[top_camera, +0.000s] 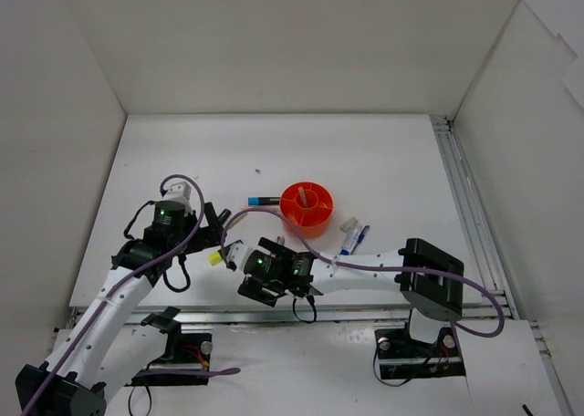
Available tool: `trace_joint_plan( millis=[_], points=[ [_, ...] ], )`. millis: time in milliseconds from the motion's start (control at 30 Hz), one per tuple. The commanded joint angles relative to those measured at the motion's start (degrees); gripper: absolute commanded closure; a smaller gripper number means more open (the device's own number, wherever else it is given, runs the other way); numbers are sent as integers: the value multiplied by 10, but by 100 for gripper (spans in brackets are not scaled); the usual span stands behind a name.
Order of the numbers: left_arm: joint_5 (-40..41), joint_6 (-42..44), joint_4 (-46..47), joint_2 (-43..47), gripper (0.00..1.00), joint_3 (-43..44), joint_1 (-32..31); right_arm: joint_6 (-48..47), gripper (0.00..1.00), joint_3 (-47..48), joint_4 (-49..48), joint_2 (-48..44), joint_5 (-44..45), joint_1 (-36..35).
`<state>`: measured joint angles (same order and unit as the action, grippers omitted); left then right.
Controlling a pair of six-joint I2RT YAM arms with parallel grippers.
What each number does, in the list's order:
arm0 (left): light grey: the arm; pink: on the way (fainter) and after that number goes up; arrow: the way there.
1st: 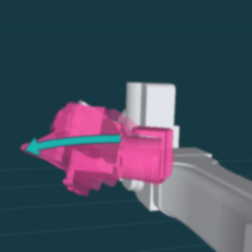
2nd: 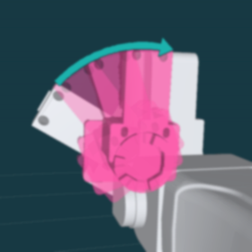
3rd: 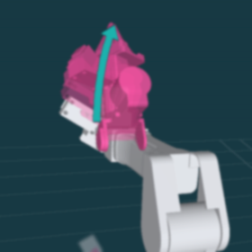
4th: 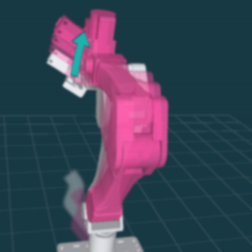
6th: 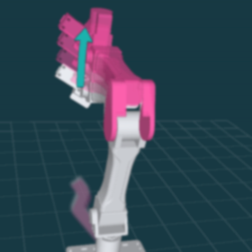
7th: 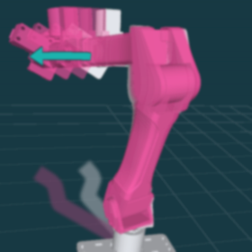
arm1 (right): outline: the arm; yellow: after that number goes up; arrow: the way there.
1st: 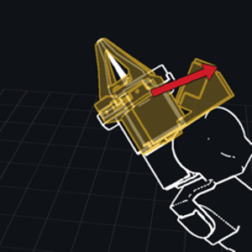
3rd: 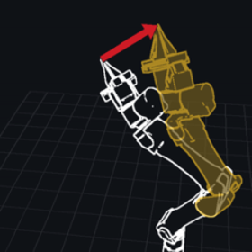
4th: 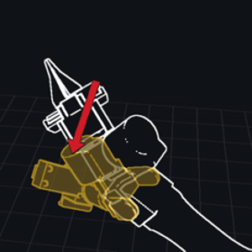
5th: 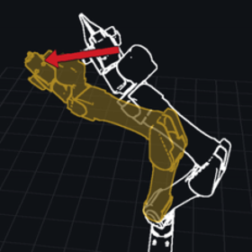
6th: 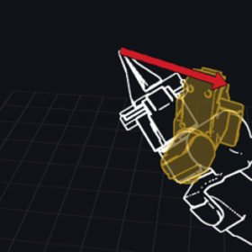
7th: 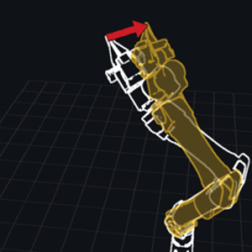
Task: Sort the stationery into containers
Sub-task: Pick up the pen from the center of the board.
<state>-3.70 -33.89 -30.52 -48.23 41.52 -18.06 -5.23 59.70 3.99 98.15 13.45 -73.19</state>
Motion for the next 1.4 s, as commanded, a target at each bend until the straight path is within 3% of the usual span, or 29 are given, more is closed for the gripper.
trace_joint_plan(
  millis=[0,167,667,767,900,1367],
  points=[
    [7,-8,16,8,0,22,-3,48,2,6,-12,-22,25,23],
    [-6,-2,41,-9,0,38,-3,135,2,-40,-36,-31,18,59],
    [-23,-3,56,-31,0,37,-3,311,6,-34,-54,27,69,69],
    [-21,-3,55,-19,0,31,-3,327,15,-41,-54,26,82,70],
    [-21,-3,57,-11,0,28,-3,340,49,-64,-54,15,90,82],
    [-36,19,66,-17,0,32,-3,349,99,-117,-69,-18,31,107]
  ],
)
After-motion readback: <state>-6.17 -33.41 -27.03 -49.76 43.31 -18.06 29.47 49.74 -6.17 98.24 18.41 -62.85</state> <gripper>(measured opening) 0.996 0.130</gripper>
